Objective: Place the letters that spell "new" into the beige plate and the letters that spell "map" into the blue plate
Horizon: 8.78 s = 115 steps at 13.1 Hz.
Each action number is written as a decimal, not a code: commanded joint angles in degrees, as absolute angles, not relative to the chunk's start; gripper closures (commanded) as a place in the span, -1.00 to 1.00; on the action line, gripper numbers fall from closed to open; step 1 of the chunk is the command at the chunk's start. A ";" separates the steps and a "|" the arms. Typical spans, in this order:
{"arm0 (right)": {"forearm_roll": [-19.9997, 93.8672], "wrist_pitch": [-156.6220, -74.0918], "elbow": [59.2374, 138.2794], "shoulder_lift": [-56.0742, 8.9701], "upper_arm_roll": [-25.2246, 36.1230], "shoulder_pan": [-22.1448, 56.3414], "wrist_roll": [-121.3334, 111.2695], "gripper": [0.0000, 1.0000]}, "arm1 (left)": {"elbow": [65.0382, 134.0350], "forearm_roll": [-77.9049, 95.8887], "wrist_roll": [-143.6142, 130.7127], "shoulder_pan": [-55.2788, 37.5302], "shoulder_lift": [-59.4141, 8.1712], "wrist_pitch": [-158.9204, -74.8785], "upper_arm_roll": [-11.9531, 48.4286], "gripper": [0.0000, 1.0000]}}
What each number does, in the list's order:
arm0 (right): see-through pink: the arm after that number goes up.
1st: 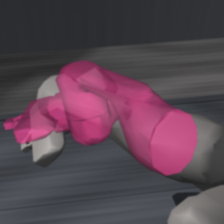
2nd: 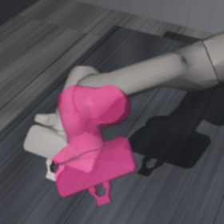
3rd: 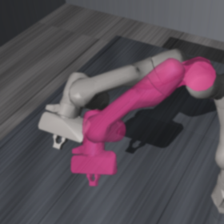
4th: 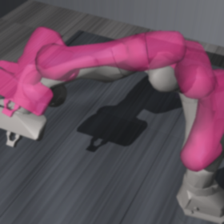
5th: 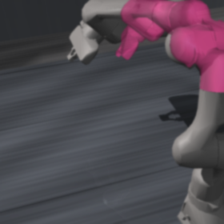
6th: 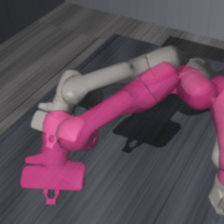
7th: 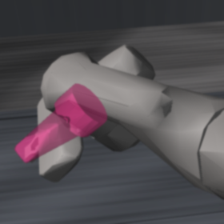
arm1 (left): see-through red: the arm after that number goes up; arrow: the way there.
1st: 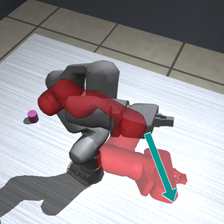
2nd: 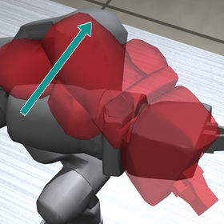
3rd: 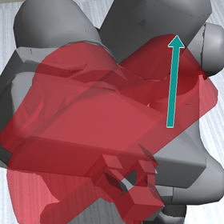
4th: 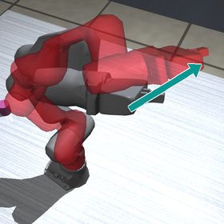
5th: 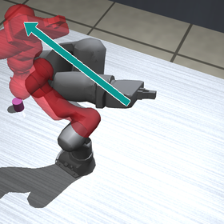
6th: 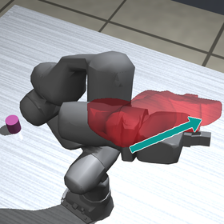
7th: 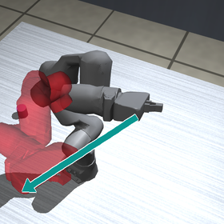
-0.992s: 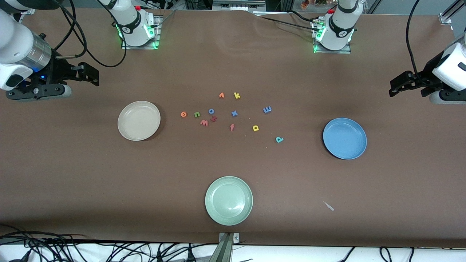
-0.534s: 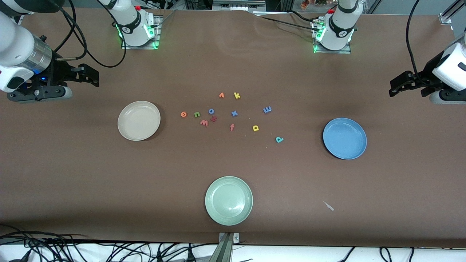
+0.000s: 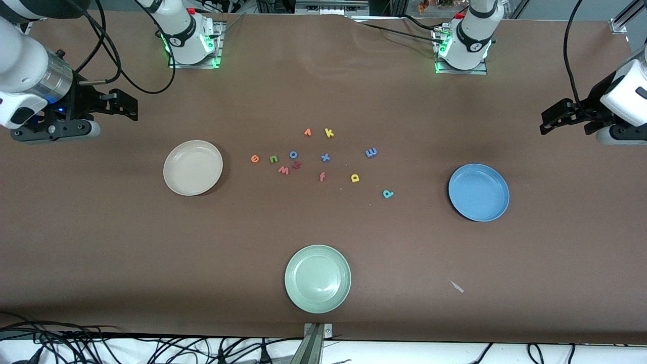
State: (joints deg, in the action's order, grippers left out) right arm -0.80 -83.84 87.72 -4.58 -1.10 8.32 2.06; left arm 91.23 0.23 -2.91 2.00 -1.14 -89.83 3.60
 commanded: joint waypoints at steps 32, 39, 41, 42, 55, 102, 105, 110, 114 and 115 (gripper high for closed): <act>-2.81 -84.64 87.80 -4.92 -0.97 8.17 1.67 -1.00 | 92.29 0.62 -2.81 2.20 -0.44 -90.35 3.69 -1.00; -2.90 -85.52 87.71 -4.83 -0.97 8.26 1.59 -0.99 | 92.29 0.62 -2.81 2.20 -0.53 -90.44 3.69 -1.00; -3.07 -85.52 87.71 -4.92 -0.97 8.09 1.93 -0.99 | 92.20 0.62 -2.81 2.20 -0.53 -90.44 3.69 -1.00; -3.25 -85.52 87.71 -4.92 -0.88 8.00 1.67 -0.99 | 92.28 0.62 -2.81 2.20 -0.53 -90.44 3.69 -1.00; -3.08 -84.82 85.78 -7.65 -0.09 8.26 -5.71 -0.99 | 92.20 0.62 -2.81 2.11 -1.14 -90.96 3.78 -1.00; -5.27 -151.96 130.17 -20.21 -10.90 19.69 21.88 -0.99 | 100.99 -23.82 -73.30 -21.62 -41.66 -140.45 19.34 -0.11; -5.19 -153.71 129.99 -21.35 -10.72 19.69 21.88 -0.99 | 100.81 -23.91 -73.30 -21.62 -42.01 -140.45 19.34 0.00; -5.27 -157.76 129.82 -23.64 -10.28 19.69 21.80 -0.99 | 100.81 -23.99 -73.21 -21.71 -42.54 -140.45 19.25 0.33; -5.45 -157.59 130.08 -23.64 -10.28 19.60 21.88 -0.98 | 100.72 -26.37 -72.69 -21.45 -43.33 -140.54 19.16 0.63; -5.45 -157.59 130.17 -23.64 -10.28 19.69 21.88 -0.98 | 100.72 -26.37 -72.51 -21.45 -43.24 -140.54 19.16 0.67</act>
